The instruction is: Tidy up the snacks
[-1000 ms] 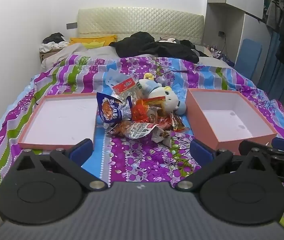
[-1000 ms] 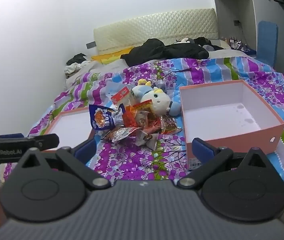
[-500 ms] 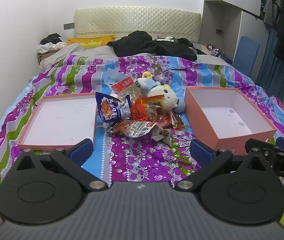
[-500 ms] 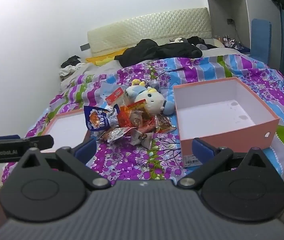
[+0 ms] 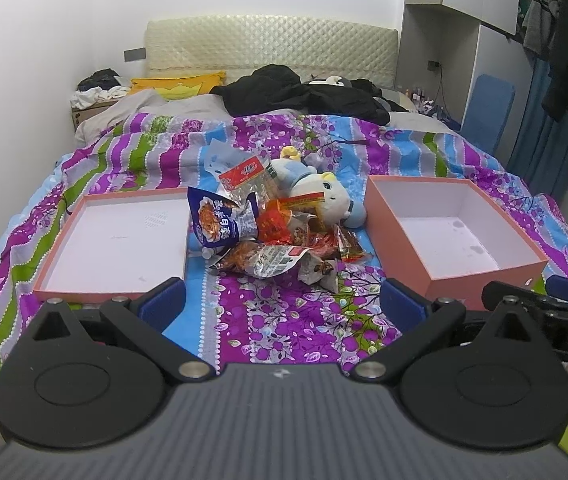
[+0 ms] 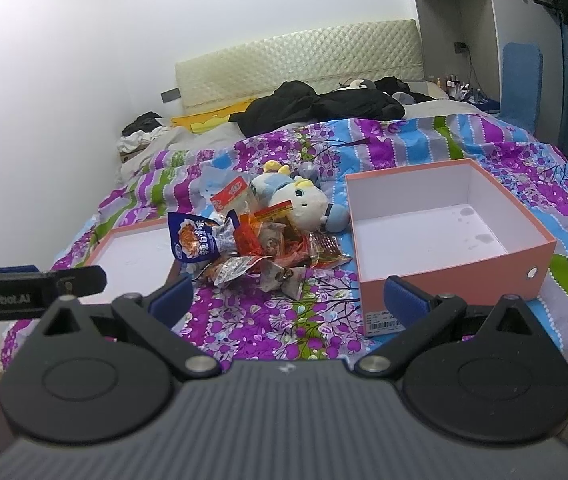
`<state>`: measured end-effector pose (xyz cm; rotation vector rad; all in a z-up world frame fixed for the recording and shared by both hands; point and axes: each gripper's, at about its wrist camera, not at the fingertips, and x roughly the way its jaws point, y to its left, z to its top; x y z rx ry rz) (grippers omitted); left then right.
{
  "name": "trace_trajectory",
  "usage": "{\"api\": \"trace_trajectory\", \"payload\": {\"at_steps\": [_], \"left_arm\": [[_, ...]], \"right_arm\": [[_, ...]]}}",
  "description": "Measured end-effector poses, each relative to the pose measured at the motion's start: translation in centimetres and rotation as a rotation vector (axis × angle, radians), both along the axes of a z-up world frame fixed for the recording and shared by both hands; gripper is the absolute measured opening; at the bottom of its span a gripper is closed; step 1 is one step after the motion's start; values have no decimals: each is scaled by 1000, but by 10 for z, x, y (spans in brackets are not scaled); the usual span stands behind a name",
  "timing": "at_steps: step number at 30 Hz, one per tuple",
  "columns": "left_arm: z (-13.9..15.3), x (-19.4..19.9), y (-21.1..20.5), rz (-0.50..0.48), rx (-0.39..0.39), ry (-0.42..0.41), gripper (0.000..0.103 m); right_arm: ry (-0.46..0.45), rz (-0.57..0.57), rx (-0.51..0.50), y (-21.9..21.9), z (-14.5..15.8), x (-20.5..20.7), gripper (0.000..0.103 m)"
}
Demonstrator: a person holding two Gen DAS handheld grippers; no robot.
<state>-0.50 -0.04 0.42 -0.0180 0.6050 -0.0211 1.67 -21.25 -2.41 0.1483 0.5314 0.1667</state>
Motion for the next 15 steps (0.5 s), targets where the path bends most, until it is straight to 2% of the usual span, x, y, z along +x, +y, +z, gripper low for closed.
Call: {"api": "trace_trajectory", "payload": {"at_steps": [15], "left_arm": [[-5,2,3,1,-8,21,103]], "right_arm": [[27,0,-6,2,-7,5,103]]}}
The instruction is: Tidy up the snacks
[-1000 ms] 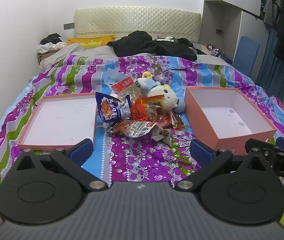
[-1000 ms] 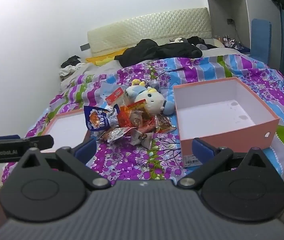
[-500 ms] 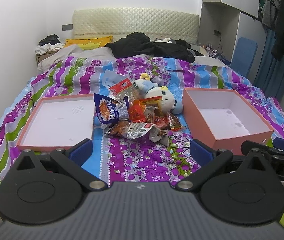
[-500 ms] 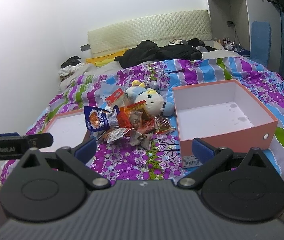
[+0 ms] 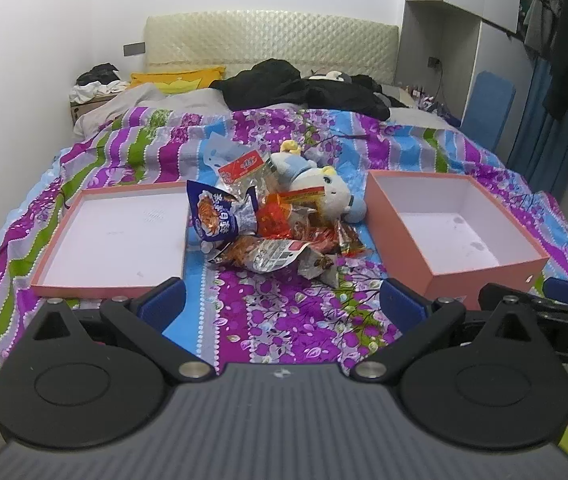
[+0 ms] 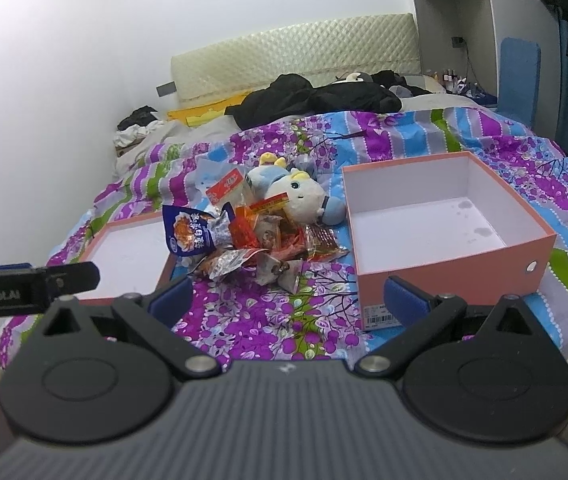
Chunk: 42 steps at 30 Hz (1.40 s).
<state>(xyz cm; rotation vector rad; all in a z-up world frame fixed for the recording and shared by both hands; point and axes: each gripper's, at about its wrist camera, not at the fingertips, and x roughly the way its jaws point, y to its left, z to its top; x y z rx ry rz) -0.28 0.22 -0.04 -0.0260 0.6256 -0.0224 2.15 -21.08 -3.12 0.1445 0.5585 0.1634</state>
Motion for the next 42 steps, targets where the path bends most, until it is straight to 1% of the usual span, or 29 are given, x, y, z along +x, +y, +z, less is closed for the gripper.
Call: {"api": "trace_trajectory", "payload": {"at_steps": [13,18,25,29,32,36,38,39,42], "left_arm": [[-5,5,1,-13,-29,26,103],[-4,4,2,-4,-69,21,103],[-14,12,2,-16,-64,53,103],[-16,17,4,-12,-50,46,103],[-17,24,7,-16,-55,46,103],[-26,40,10,-22,-56,70,103],[-31,51,11,-28,-54,80,103],[-35,56,11,-32,-52,87,103],[-47,76,11,-54,-35,108,103]], "right_arm": [[21,8,-21,3,-8,-1,103],[41,15,-10,0,-12,-4,103],[44,27,0,-3,-14,-3,103],[62,7,-16,-3,-14,7,103],[78,11,-13,-2,-15,14,103],[96,17,-20,2,-22,25,103],[116,31,-6,2,-29,33,98],[124,45,-5,3,-33,36,98],[138,73,-33,11,-43,48,86]]}}
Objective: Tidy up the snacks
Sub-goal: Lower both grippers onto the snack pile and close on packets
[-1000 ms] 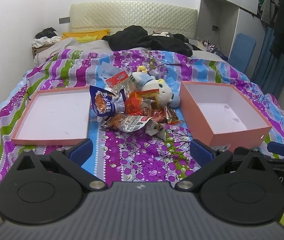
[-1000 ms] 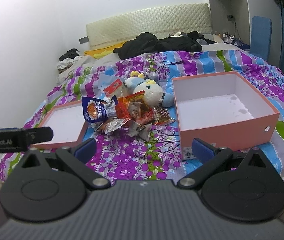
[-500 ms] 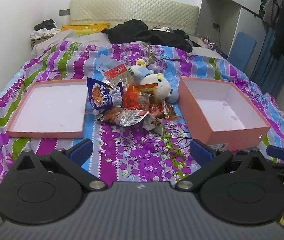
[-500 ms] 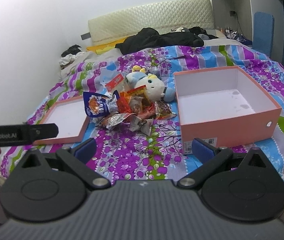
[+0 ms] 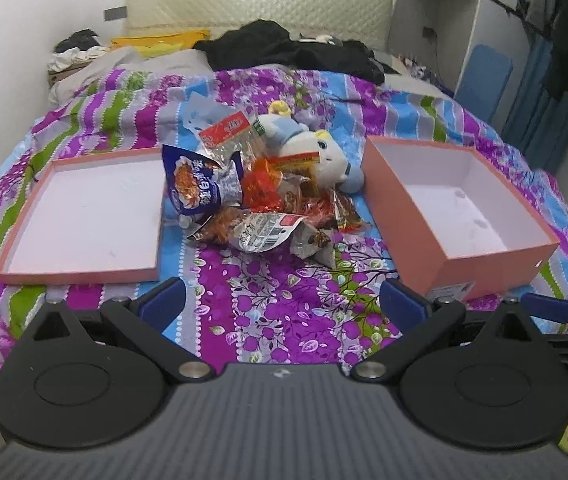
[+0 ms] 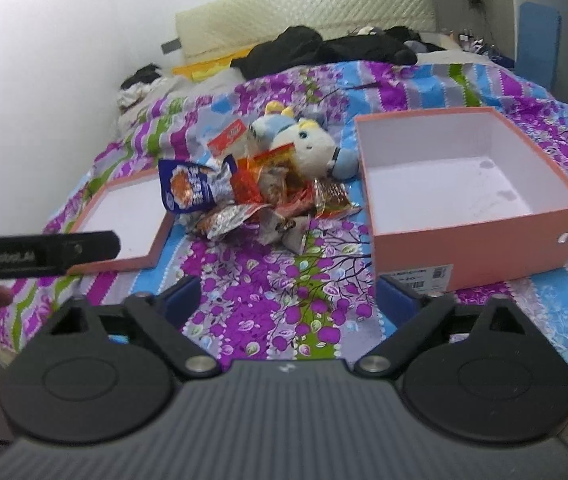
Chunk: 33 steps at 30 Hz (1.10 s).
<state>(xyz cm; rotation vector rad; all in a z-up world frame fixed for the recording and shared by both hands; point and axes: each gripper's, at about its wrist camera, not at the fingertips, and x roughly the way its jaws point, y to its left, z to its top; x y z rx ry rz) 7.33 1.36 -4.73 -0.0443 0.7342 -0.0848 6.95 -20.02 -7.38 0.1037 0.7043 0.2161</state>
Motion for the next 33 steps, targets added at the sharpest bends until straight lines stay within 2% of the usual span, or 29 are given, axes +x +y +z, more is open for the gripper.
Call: {"api": "trace_trajectory", "payload": {"at_steps": [2,5,10,13,16,23,27,33], "left_arm": [[-9,14,1,1,15,11,103],[-23,37,4,20,45,48,103],[-45,79,22,53,18,100,103],[-57,103,34,70,-29,117,103],[-72,131,45,83,-67,137,103],[-110,195,62,96,-115,177,103],[-129,230,63,90,-89,206,103],[-158,270,70,106,-113,254,103]], "right_arm": [[4,13,-12,4,-6,8,76],[11,24,-9,11,-14,24,74],[3,43,-9,22,-30,53,73],[17,58,-47,32,-45,75,73],[0,64,-29,34,-61,96,73],[41,138,-104,47,-101,149,73],[56,153,-103,52,-120,174,73],[83,122,-57,51,-140,207,73]]}}
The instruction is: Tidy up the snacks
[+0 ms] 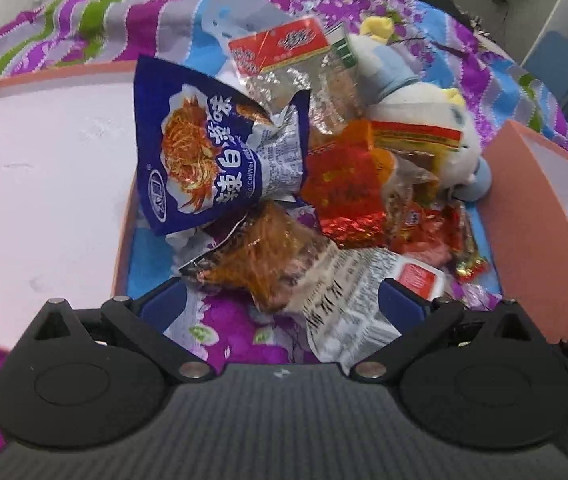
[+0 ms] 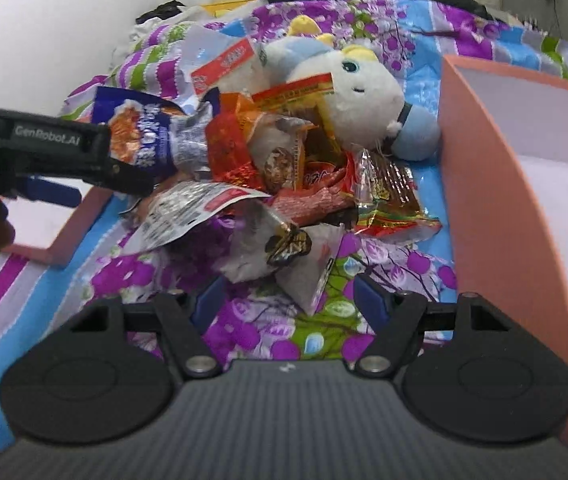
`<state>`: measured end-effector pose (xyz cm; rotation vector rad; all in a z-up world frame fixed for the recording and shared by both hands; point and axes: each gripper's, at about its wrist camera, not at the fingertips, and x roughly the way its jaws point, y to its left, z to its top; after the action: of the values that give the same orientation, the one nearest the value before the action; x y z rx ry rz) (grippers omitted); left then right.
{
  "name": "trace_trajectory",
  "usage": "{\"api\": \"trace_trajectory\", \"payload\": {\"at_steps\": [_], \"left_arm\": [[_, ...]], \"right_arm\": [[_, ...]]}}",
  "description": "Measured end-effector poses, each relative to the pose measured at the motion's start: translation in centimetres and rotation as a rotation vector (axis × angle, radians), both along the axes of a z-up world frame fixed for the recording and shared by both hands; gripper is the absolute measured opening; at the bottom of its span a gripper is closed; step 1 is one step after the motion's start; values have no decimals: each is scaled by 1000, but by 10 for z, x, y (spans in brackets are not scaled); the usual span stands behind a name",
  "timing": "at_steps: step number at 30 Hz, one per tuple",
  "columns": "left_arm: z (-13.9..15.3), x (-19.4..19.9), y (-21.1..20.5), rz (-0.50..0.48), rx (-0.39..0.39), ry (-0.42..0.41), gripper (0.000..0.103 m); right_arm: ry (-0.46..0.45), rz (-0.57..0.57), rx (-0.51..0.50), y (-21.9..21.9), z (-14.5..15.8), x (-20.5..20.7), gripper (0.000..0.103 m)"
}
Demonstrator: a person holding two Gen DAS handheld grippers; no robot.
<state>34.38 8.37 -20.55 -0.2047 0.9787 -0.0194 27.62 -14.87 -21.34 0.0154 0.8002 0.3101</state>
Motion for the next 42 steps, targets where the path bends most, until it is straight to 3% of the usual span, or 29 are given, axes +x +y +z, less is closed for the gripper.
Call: {"api": "trace_trajectory", "payload": {"at_steps": [9,11,14,16,17,18,21,27,42], "left_arm": [[-41,32,-5,-21,4,98,103],[-52,34,-3,-1,-46,136,99],[-57,32,2,40,-102,123,91],[-59,31,6,67,-152,110,80],[-58,30,8,75,-170,105,76],[-57,30,8,74,-179,98,67],[-53,28,6,70,-177,78,63],[-37,16,-4,42,-146,61,53],[15,-74,-15,-13,-98,20,51]], "right_arm": [[55,-11,31,5,-28,31,73],[77,-8,34,7,-34,34,73],[68,-2,47,8,-37,36,73],[65,15,51,10,-36,37,67],[66,24,55,11,-34,37,59],[63,25,50,12,-32,37,57],[56,49,12,17,-27,35,50],[64,52,-1,16,-16,20,47],[35,-12,-19,-9,21,-66,45]]}}
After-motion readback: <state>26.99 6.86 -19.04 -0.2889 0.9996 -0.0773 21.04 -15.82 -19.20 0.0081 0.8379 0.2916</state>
